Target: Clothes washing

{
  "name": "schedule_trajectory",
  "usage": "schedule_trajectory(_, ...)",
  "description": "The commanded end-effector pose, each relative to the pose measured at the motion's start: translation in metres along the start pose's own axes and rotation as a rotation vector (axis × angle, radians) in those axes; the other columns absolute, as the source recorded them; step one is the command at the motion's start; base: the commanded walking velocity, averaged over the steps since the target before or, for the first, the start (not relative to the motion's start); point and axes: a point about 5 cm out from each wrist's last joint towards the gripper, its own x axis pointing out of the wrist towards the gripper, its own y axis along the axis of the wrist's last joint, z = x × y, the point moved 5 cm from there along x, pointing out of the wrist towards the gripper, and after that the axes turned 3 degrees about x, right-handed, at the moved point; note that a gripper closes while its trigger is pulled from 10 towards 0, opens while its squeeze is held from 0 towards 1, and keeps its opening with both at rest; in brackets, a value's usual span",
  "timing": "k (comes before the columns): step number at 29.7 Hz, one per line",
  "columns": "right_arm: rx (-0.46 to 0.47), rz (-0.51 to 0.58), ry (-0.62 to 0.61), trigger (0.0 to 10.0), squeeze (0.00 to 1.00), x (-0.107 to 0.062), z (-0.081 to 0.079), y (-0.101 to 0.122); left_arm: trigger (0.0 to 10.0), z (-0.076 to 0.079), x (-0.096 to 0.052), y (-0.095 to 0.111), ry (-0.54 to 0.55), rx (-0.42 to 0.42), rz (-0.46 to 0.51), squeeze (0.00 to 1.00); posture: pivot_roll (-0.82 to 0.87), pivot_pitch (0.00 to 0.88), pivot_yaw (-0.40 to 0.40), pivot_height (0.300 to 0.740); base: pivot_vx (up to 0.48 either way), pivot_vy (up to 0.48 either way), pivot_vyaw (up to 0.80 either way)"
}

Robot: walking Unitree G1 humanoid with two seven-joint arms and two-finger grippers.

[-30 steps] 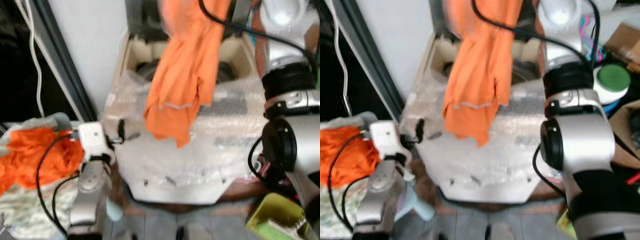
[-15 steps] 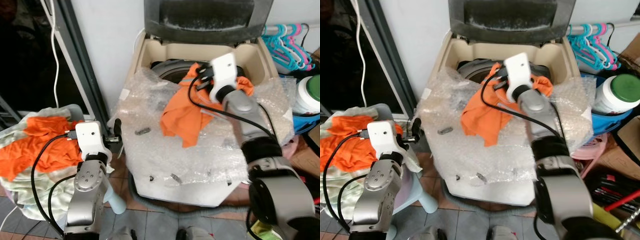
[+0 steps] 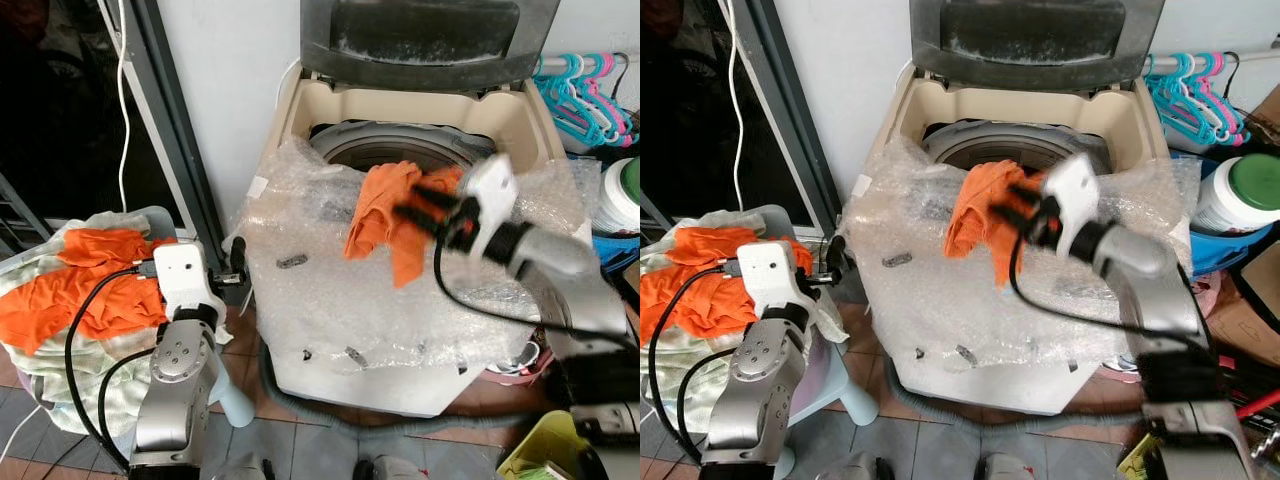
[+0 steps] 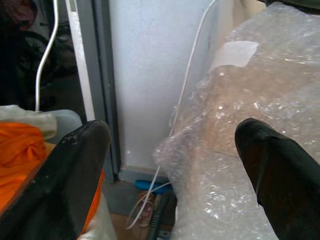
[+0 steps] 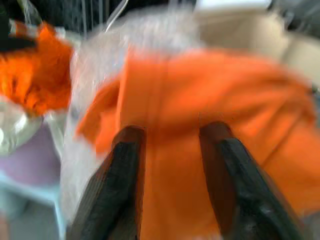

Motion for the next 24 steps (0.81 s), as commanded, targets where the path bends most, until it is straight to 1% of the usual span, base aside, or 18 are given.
schedule_trajectory(1, -0.033, -0.049, -0.036, 10.0, 1.00, 0.001, 0.008, -0.005, 10.0, 0.000, 0.000, 0.001, 0.001, 0.010, -0.002, 0.00, -0.04, 0.000, 0.032, 0.740, 0.000, 0.000, 0.00)
schedule_trajectory(3, -0.044, -0.057, -0.132, 10.0, 1.00, 0.004, 0.021, -0.006, 10.0, -0.001, 0.000, 0.002, 0.003, 0.012, -0.002, 0.00, -0.04, 0.000, 0.029, 0.740, 0.000, 0.000, 0.00)
schedule_trajectory(4, -0.072, -0.052, -0.300, 10.0, 1.00, 0.005, 0.043, -0.003, 10.0, -0.002, 0.000, 0.001, 0.008, 0.016, -0.007, 0.00, -0.03, 0.000, 0.029, 0.740, 0.000, 0.000, 0.00)
schedule_trajectory(5, -0.076, -0.048, -0.349, 10.0, 1.00, 0.003, 0.050, -0.001, 10.0, -0.002, -0.001, 0.000, 0.011, 0.018, -0.009, 0.00, -0.03, 0.000, 0.029, 0.740, 0.000, 0.000, 0.00)
schedule_trajectory(6, -0.077, -0.010, -0.416, 10.0, 1.00, 0.002, 0.058, 0.007, 10.0, -0.003, -0.001, 0.000, 0.013, 0.018, -0.010, 0.00, -0.03, 0.000, 0.029, 0.740, 0.000, 0.000, 0.00)
schedule_trajectory(8, -0.071, 0.055, -0.508, 10.0, 1.00, -0.002, 0.069, 0.020, 10.0, -0.003, -0.001, -0.001, 0.014, 0.018, -0.012, 0.00, -0.03, 0.000, 0.029, 0.740, 0.000, 0.000, 0.00)
schedule_trajectory(9, -0.071, 0.055, -0.508, 10.0, 1.00, -0.002, 0.069, 0.020, 10.0, -0.003, -0.001, -0.001, 0.014, 0.018, -0.012, 0.00, -0.03, 0.000, 0.029, 0.740, 0.000, 0.000, 0.00)
schedule_trajectory(10, -0.064, 0.147, -0.623, 10.0, 1.00, -0.009, 0.081, 0.039, 10.0, -0.004, -0.001, -0.001, 0.017, 0.018, -0.014, 0.00, -0.03, 0.000, 0.027, 0.740, 0.000, 0.000, 0.00)
schedule_trajectory(11, -0.064, 0.147, -0.623, 10.0, 1.00, -0.009, 0.081, 0.039, 10.0, -0.004, -0.001, -0.001, 0.017, 0.018, -0.014, 0.00, -0.03, 0.000, 0.027, 0.740, 0.000, 0.000, 0.00)
schedule_trajectory(12, -0.052, 0.243, -0.710, 10.0, 1.00, -0.016, 0.088, 0.057, 10.0, -0.004, -0.002, 0.000, 0.018, 0.019, -0.014, 0.00, -0.03, 0.000, 0.027, 0.740, 0.000, 0.000, 0.00)
schedule_trajectory(14, -0.053, 0.312, -0.742, 10.0, 1.00, -0.019, 0.088, 0.071, 10.0, -0.005, -0.001, 0.000, 0.020, 0.020, -0.013, 0.00, -0.03, 0.000, 0.030, 0.740, 0.000, 0.000, 0.00)
schedule_trajectory(16, -0.061, 0.347, -0.754, 10.0, 1.00, -0.019, 0.084, 0.078, 10.0, -0.005, 0.000, 0.001, 0.023, 0.022, -0.011, 0.00, -0.03, 0.000, 0.032, 0.740, 0.000, 0.000, 0.00)
schedule_trajectory(17, -0.061, 0.347, -0.754, 10.0, 1.00, -0.019, 0.084, 0.078, 10.0, -0.005, 0.000, 0.001, 0.023, 0.022, -0.011, 0.00, -0.03, 0.000, 0.032, 0.740, 0.000, 0.000, 0.00)
schedule_trajectory(18, -0.048, 0.378, -0.761, 10.0, 1.00, -0.018, 0.079, 0.082, 10.0, -0.007, 0.001, 0.003, 0.041, 0.035, -0.008, 0.00, -0.04, 0.000, 0.032, 0.740, 0.000, 0.000, 0.00)
schedule_trajectory(20, -0.026, 0.403, -0.756, 10.0, 1.00, -0.017, 0.073, 0.083, 10.0, -0.009, 0.002, 0.004, 0.060, 0.045, -0.007, 0.00, -0.04, 0.000, 0.033, 0.740, 0.000, 0.000, 0.00)
schedule_trajectory(22, 0.008, 0.436, -0.752, 10.0, 1.00, -0.014, 0.055, 0.079, 10.0, -0.010, 0.004, 0.010, 0.078, 0.055, 0.008, 0.00, -0.04, 0.000, 0.030, 0.740, 0.000, 0.000, 0.00)
schedule_trajectory(23, 0.008, 0.436, -0.752, 10.0, 1.00, -0.014, 0.055, 0.079, 10.0, -0.010, 0.004, 0.010, 0.078, 0.055, 0.008, 0.00, -0.04, 0.000, 0.030, 0.740, 0.000, 0.000, 0.00)
schedule_trajectory(24, 0.028, 0.439, -0.751, 10.0, 1.00, -0.013, 0.050, 0.076, 10.0, -0.010, 0.005, 0.013, 0.075, 0.062, 0.016, 0.00, -0.03, 0.000, 0.029, 0.740, 0.000, 0.000, 0.00)
